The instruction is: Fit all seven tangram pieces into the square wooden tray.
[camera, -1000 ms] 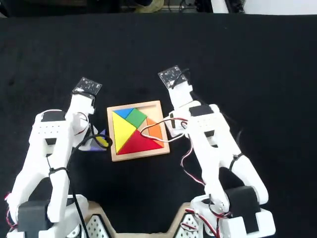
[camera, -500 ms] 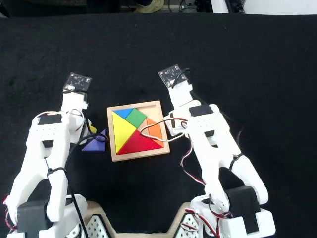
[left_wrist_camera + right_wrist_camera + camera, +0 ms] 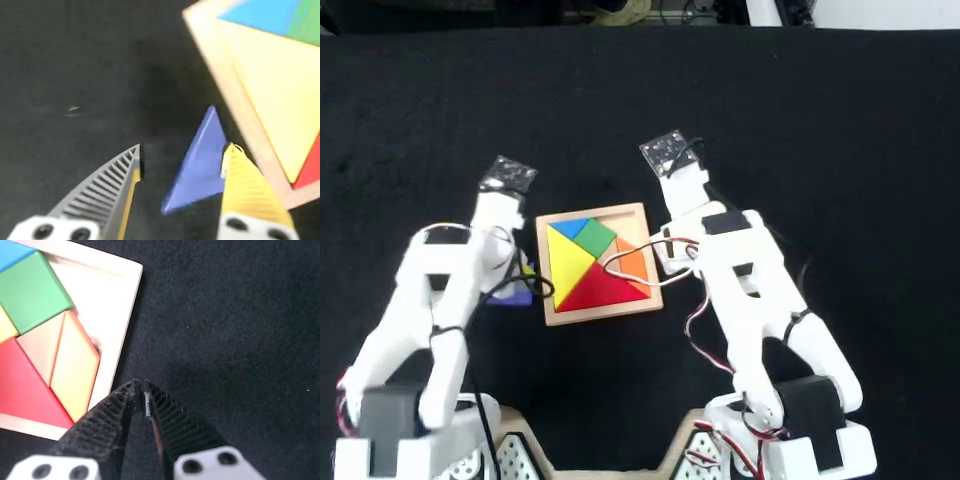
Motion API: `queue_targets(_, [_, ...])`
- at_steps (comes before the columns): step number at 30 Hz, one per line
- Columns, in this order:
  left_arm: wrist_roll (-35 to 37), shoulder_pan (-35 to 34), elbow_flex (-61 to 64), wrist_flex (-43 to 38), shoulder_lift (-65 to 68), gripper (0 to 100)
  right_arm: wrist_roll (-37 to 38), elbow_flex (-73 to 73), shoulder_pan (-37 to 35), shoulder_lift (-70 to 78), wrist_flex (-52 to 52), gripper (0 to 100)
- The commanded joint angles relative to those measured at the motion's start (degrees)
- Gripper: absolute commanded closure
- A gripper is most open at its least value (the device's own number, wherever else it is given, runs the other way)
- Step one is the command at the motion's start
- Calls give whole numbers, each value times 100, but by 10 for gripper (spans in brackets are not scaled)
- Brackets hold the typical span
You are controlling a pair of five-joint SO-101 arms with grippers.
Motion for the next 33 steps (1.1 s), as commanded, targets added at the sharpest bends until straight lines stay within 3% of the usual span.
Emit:
queue_targets(1, [-18,224,-690,-62,695,742,-35,-224,167,48,-97,988])
queue_targets(9, [132,40,-1200,-70,1292,742,105,-224,167,48,-97,988])
queue_targets(20, [97,-1077,-1604,-105,1354,742,193,-215,158,48,-97,988])
queue_targets(26, [70,-1947,-1578,-642,1354,742,193,-215,158,57,-97,988])
queue_targets(33, [-1248,-2712,-1077,-589,1292,742,193,-215,158,57,-97,988])
